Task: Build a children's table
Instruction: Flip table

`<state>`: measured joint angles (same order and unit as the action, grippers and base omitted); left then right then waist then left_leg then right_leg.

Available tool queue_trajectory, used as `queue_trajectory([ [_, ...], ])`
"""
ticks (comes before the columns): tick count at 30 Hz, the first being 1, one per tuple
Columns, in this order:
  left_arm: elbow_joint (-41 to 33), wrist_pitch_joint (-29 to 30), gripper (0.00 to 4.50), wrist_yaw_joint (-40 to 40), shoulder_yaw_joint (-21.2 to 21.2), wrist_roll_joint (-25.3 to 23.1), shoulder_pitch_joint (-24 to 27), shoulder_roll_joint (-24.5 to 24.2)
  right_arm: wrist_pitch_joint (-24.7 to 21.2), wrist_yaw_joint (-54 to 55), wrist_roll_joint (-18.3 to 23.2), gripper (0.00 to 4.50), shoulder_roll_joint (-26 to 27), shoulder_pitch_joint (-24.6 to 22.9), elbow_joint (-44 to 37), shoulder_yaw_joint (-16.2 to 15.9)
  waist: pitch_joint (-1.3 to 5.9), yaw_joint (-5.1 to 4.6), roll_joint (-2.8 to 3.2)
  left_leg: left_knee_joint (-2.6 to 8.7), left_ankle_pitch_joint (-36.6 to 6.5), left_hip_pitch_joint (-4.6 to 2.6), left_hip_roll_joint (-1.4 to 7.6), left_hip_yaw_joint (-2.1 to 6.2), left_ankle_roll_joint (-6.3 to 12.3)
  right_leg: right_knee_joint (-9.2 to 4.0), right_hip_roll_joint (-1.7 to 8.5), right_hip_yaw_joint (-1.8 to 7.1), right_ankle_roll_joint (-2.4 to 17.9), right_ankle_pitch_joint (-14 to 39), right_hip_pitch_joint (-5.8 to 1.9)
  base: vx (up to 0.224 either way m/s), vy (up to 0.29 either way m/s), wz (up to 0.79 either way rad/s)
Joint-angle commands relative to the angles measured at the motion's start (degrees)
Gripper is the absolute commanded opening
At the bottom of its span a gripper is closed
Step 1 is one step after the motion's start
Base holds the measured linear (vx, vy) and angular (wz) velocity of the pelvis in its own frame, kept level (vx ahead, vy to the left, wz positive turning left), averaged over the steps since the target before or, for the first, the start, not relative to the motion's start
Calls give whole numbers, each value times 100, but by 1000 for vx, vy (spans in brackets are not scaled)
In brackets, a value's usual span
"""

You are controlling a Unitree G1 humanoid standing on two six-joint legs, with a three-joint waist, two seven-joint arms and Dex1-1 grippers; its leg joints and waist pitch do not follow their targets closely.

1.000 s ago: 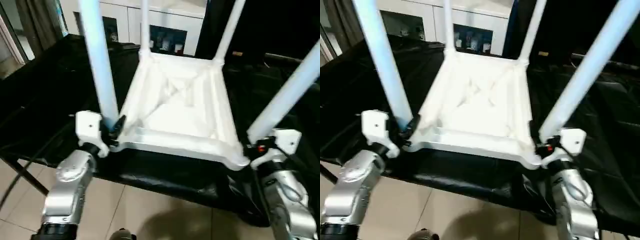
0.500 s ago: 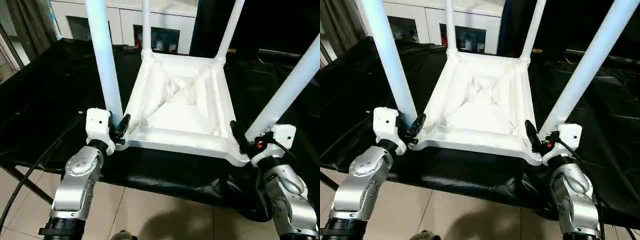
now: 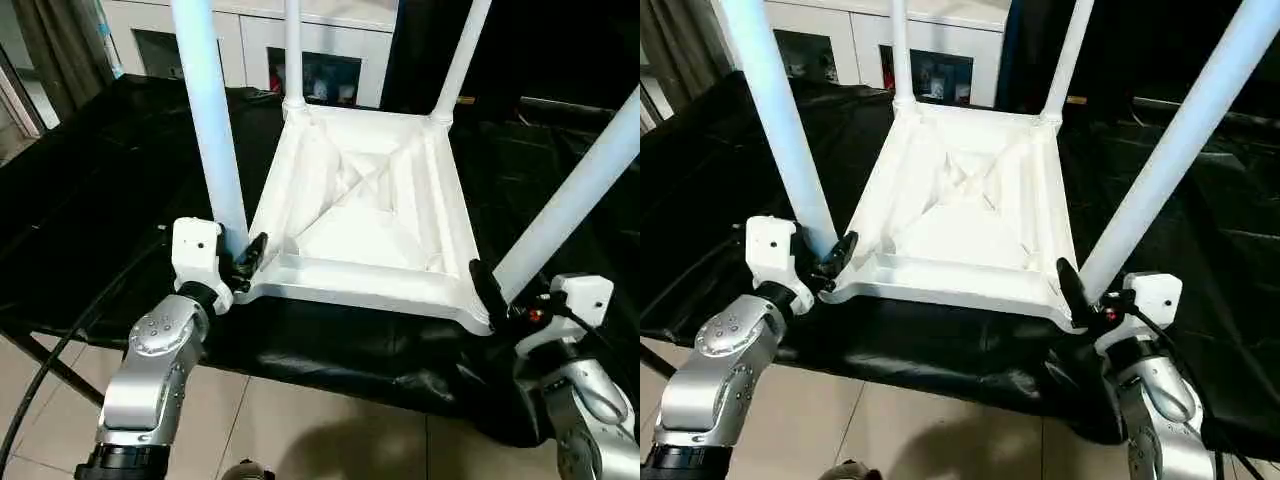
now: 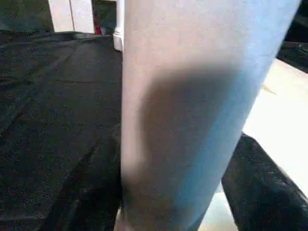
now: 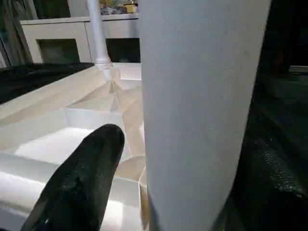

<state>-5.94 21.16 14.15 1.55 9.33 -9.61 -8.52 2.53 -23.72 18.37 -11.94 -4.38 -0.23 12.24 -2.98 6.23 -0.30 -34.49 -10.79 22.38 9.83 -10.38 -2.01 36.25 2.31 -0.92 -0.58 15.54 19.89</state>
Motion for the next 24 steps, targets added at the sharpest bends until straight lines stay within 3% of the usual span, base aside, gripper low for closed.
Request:
queue_trajectory([
  [1, 76, 178, 333, -5, -86, 10, 27, -23, 119, -42, 42, 334, -12, -179, -180, 95, 292, -33, -54, 407, -647, -138, 368, 169, 327, -427, 538, 229, 913, -511, -83, 0, 0, 0],
  [3, 173, 257, 354, 6, -135, -77, 17, -107, 253, -47, 82, 334, 9, -385, -302, 209, 291, -30, -78, 411, -631, -130, 365, 176, 354, -426, 527, 228, 841, -532, -85, 0, 0, 0],
  [5, 241, 290, 364, -32, -138, -87, -33, -108, 360, -76, 112, 334, 2, -473, -297, 292, 282, -37, -61, 421, -716, -134, 363, 179, 345, -444, 535, 224, 825, -381, -70, 0, 0, 0],
  [10, 273, 408, 349, -54, -15, -12, -171, -54, 456, -222, 149, 334, -137, -585, -184, 338, 276, -108, 38, 445, -1004, -151, 377, 196, 223, -489, 528, 226, 914, -139, -56, 0, 0, 0],
  [11, 297, 407, 337, -50, -23, -18, -193, -50, 454, -250, 146, 334, -174, -574, -155, 340, 277, -116, 13, 441, -988, -142, 371, 197, 221, -481, 524, 225, 921, -177, -72, 0, 0, 0],
  [12, 366, 380, 329, -71, 7, 26, -231, -3, 449, -329, 168, 334, -227, -556, -106, 341, 279, -122, 57, 435, -988, -149, 362, 192, 220, -489, 517, 227, 937, -224, -65, 0, 0, 0],
  [13, 480, 244, 323, -183, 56, -9, -280, 39, 340, -451, 239, 334, -294, -584, -130, 325, 286, -123, 78, 424, -965, -140, 356, 195, 222, -477, 525, 230, 953, -281, -82, 0, 0, 0],
  [15, 527, 168, 312, -261, 133, 29, -329, 98, 39, -708, 397, 334, -418, -702, -376, 194, 290, -145, 36, 416, -919, -129, 359, 192, 268, -480, 526, 231, 963, -371, -103, 0, 0, 0],
  [18, 437, 213, 283, -309, 153, 58, -365, 151, -387, -1034, 673, 334, -600, -902, -782, 30, 302, -147, 45, 403, -751, -115, 358, 207, 408, -451, 526, 218, 1004, -655, -117, 0, 0, 0],
  [19, 456, 200, 277, -319, 145, 41, -389, 157, -459, -1137, 715, 334, -652, -953, -856, -41, 296, -140, 12, 398, -749, -112, 366, 208, 467, -451, 527, 218, 995, -644, -132, 0, 0, 0],
  [20, 476, 188, 268, -324, 140, 29, -409, 161, -502, -1211, 739, 334, -690, -987, -903, -96, 299, -130, 32, 400, -772, -123, 377, 211, 472, -458, 537, 218, 997, -600, -119, 0, 0, 0],
  [23, 533, 206, 251, -403, 137, -53, -482, 193, -654, -1297, 727, 334, -802, -1128, -1124, -321, 280, -151, 7, 407, -913, -129, 375, 197, 437, -498, 540, 221, 1021, -243, -98, 0, 0, 0],
  [24, 555, 248, 247, -446, 146, -58, -500, 218, -777, -1269, 795, 334, -814, -1168, -1242, -348, 280, -152, 38, 411, -939, -133, 373, 203, 412, -501, 537, 222, 1020, -128, -88, 0, 0, 0],
])
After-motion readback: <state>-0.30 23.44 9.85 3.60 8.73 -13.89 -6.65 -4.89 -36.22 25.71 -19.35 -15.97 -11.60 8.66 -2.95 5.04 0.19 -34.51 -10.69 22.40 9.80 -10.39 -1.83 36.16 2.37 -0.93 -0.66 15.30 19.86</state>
